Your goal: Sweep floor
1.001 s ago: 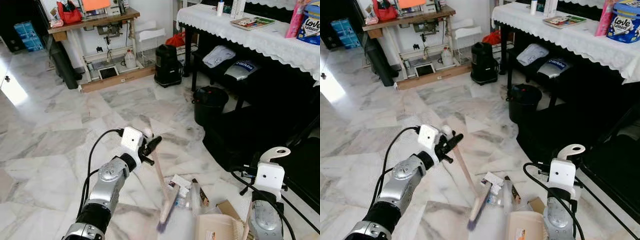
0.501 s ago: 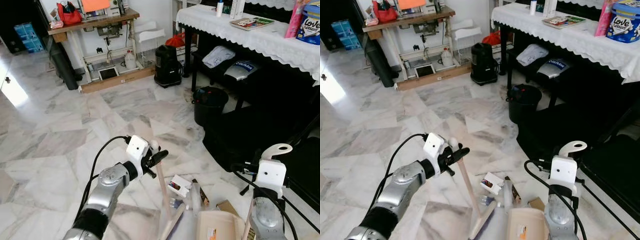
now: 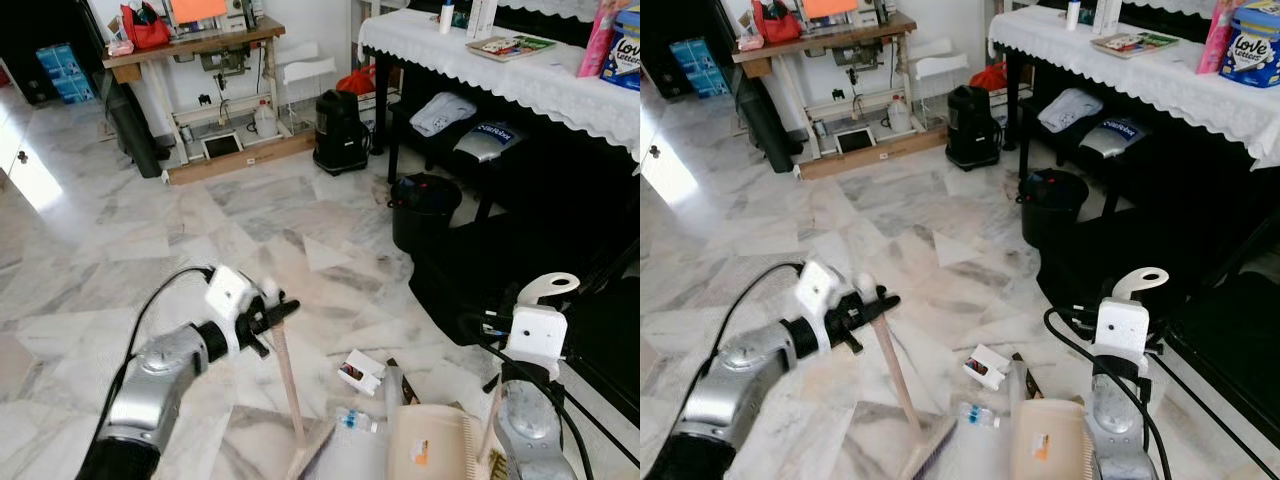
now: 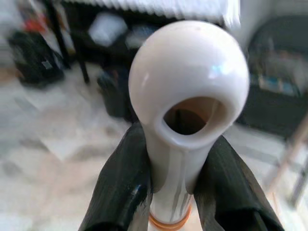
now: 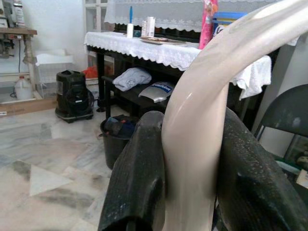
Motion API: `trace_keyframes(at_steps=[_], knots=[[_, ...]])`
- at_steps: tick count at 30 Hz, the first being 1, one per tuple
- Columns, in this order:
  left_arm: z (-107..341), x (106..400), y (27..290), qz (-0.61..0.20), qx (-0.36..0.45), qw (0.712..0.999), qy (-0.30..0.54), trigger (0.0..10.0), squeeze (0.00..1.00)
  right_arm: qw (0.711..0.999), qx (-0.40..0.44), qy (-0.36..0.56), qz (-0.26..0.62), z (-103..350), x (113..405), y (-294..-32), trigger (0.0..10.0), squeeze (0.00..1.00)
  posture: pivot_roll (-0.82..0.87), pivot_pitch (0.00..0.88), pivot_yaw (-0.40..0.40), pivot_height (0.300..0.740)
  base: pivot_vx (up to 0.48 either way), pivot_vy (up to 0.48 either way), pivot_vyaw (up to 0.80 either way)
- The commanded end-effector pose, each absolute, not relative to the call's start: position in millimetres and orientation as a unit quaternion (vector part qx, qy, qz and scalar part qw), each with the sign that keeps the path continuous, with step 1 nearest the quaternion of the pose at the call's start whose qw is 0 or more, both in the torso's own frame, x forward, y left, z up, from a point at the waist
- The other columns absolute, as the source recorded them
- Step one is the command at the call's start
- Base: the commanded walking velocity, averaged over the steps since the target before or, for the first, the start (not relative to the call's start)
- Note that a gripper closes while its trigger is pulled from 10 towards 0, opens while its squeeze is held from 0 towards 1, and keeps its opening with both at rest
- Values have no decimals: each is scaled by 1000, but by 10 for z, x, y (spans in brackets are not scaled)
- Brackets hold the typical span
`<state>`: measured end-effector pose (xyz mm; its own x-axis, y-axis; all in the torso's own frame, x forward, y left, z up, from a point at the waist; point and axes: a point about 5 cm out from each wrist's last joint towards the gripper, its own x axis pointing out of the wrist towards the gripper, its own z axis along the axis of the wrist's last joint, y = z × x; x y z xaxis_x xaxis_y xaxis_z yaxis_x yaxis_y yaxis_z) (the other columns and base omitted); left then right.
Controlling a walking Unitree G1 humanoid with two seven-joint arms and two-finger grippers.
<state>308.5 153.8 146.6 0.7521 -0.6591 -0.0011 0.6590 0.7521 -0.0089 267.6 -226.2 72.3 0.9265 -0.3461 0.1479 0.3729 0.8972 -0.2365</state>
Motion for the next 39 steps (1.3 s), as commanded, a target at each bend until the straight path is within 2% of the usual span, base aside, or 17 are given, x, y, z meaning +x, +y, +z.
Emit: trace_keyframes(at_steps=[1,8,16,34,39], knots=[[1791,3144,1577,-344,-10,937,-66,10000,0,973,-131,-70,-178,794,2727,-2233,10000,0,21,0,84,740,0,0,0],[1914,3229,1576,-302,-8,948,-98,10000,0,972,-133,-72,-182,801,2725,-2261,10000,0,9,0,84,740,0,0,0],[1541,3207,1336,-329,4,944,-38,10000,0,970,-142,-68,-186,785,2668,-2330,10000,0,-13,0,88,740,0,0,0],[1247,3077,1234,-383,27,923,27,10000,0,971,-141,-47,-189,662,2602,-2326,10000,0,-11,0,93,740,0,0,0],[1195,3056,1137,-404,24,913,40,10000,0,971,-138,-45,-189,656,2614,-2312,10000,0,-5,0,95,740,0,0,0]])
